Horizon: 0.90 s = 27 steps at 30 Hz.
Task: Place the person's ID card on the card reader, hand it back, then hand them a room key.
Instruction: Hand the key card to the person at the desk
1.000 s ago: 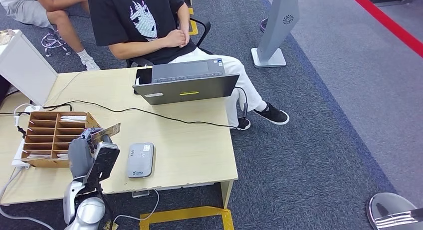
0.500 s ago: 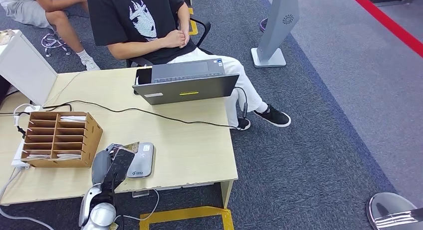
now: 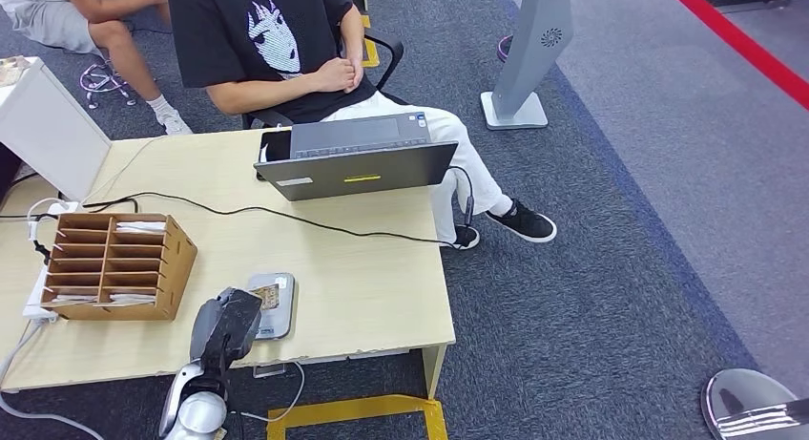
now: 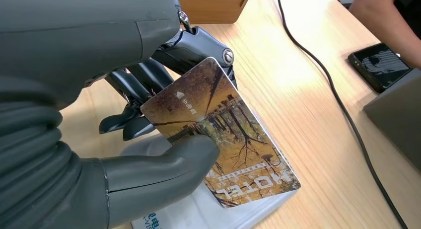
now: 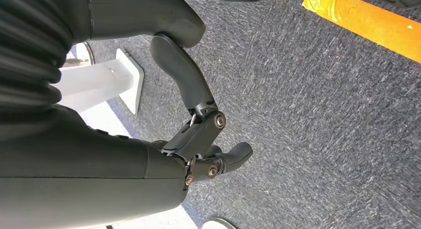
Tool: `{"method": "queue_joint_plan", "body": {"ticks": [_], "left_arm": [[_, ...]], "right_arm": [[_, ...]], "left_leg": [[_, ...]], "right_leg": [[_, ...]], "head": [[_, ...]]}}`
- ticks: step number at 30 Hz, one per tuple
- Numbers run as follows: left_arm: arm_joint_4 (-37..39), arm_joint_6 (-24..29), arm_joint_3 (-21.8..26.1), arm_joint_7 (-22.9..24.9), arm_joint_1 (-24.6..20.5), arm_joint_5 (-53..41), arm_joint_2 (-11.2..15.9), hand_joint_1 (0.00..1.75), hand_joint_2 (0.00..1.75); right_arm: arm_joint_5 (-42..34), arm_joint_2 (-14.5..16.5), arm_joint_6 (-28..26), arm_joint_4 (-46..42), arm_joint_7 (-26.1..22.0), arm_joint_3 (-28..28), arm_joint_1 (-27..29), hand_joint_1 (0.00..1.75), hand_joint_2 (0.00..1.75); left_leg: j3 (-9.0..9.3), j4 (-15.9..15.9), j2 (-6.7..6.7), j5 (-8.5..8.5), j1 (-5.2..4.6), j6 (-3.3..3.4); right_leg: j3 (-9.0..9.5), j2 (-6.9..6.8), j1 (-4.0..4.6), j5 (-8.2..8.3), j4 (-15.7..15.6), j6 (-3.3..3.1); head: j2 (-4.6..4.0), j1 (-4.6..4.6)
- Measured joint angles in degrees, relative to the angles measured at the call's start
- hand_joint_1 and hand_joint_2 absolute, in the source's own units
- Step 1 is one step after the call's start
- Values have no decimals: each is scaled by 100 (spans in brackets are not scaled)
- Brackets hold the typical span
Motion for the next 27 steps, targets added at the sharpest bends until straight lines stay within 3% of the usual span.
{"method": "queue_joint_plan", "body": {"ticks": [11, 16, 22, 27], "left_arm": [[-194, 177, 66, -242, 84, -120, -38, 175, 175], [-1059, 646, 66, -554, 213, -272, 4, 175, 175], [-2197, 1139, 43, -665, 225, -629, 170, 175, 175], [-2709, 1406, 24, -624, 179, -1080, 381, 175, 175]], "right_arm": [[-86, -1, 1, 2, -27, 0, 4, 0, 175], [-139, -2, -8, 2, -24, 0, 12, 0, 175], [-134, -2, -19, 2, 10, 0, 14, 0, 175], [-73, -2, -17, 2, 46, 0, 12, 0, 175]], "left_leg": [[0, 0, 0, 0, 0, 0], [-3, 0, 0, 0, 1, 0], [-2, 0, 0, 0, 1, 0], [-2, 0, 0, 1, 1, -1]], "right_leg": [[0, 0, 0, 0, 0, 0], [-3, 0, 0, 0, 0, 0], [-3, 0, 0, 0, 0, 0], [-3, 1, 0, 0, 0, 0]], "head": [[0, 0], [0, 1], [0, 0], [0, 0]]}}
